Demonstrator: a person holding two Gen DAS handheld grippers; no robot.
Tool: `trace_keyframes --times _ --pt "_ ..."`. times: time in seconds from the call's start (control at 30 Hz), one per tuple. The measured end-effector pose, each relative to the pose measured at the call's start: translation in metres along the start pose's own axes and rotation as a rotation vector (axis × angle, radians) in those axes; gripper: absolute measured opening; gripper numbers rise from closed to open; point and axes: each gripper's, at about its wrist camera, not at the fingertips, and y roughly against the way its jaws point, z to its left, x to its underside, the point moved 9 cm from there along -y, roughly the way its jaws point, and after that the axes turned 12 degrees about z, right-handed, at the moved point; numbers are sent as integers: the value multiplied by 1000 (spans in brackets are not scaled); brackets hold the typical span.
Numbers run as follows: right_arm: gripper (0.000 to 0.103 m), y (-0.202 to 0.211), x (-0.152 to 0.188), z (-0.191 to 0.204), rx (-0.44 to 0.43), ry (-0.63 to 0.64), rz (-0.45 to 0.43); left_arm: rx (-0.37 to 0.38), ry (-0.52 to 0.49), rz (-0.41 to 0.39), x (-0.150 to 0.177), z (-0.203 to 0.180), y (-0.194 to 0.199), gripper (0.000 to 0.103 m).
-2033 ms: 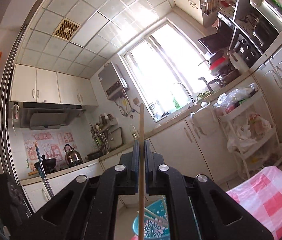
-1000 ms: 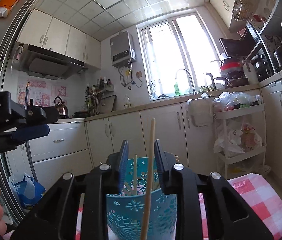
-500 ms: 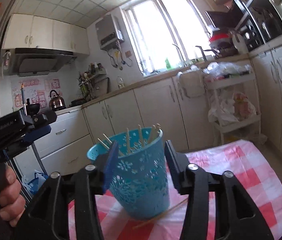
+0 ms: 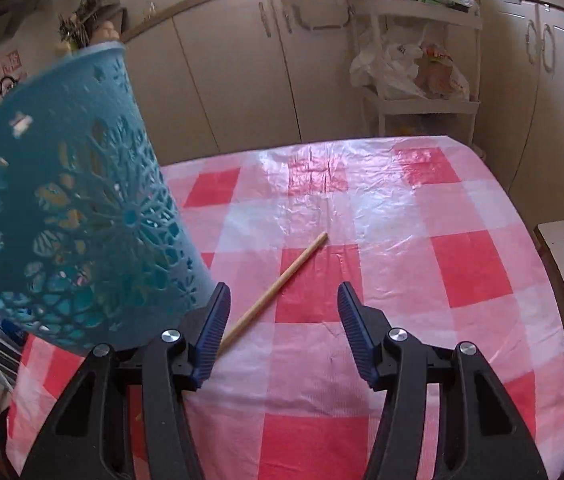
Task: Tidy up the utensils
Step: 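Lower the right gripper and close on the last wooden stick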
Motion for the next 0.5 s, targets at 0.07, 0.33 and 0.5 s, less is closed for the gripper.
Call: trace_keyframes --times 0.07,0.33,0.5 --pt "56 -14 -1 -2 58 42 51 -3 6 6 1 4 -2 48" --pt "48 -8 26 -14 59 206 146 -3 5 15 4 6 -3 50" --pt "58 0 4 -34 4 22 70 9 23 30 8 4 -9 51"
